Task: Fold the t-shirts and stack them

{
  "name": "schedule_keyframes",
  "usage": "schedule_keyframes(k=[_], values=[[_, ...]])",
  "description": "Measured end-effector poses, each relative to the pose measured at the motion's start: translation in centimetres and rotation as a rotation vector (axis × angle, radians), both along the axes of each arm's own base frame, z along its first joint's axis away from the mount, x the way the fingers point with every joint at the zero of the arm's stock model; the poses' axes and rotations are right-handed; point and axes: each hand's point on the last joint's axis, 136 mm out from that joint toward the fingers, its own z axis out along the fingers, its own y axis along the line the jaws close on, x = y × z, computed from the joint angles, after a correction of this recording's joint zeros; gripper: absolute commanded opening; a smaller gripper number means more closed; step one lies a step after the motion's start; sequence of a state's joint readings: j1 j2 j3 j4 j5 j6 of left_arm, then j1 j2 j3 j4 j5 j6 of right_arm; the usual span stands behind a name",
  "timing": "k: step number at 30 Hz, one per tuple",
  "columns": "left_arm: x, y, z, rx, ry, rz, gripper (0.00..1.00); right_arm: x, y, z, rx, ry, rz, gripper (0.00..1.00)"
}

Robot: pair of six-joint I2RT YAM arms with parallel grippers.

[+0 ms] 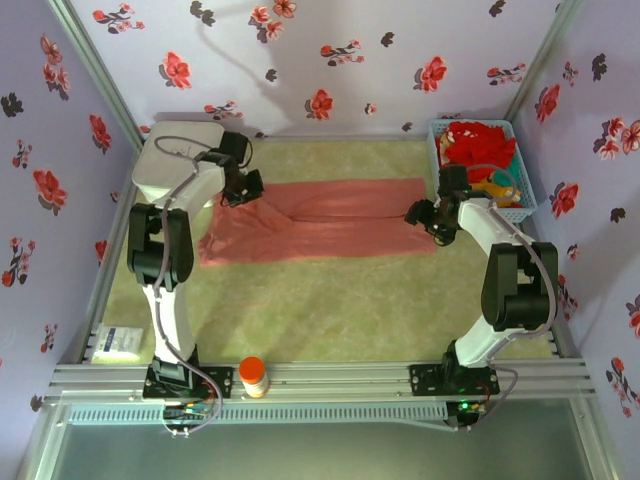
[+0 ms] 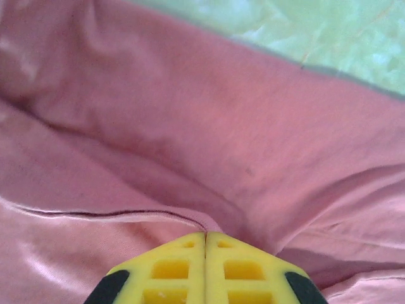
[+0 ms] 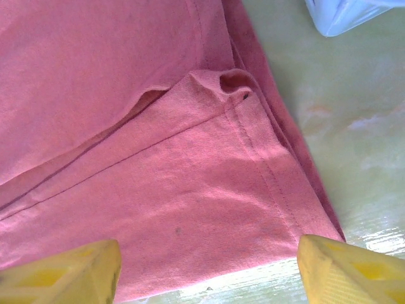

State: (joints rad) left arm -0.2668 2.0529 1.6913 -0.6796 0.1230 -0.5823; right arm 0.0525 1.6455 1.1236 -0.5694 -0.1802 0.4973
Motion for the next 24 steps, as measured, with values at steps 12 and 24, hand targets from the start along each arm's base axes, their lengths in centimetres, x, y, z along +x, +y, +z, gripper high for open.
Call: schedule_keyframes(k=[12,24], values=[[4.4,-2.8,-2.7,0.077,0.017,-0.118,0.35,-0.4,-0.1,-0.1,-0.009,0.016,0.007,0.75],[-2.3,0.2,-1.2,0.172,0.075,-0.119,0.36,3.4,2.9,2.3,-0.038,-0.067,0.091,0.71]])
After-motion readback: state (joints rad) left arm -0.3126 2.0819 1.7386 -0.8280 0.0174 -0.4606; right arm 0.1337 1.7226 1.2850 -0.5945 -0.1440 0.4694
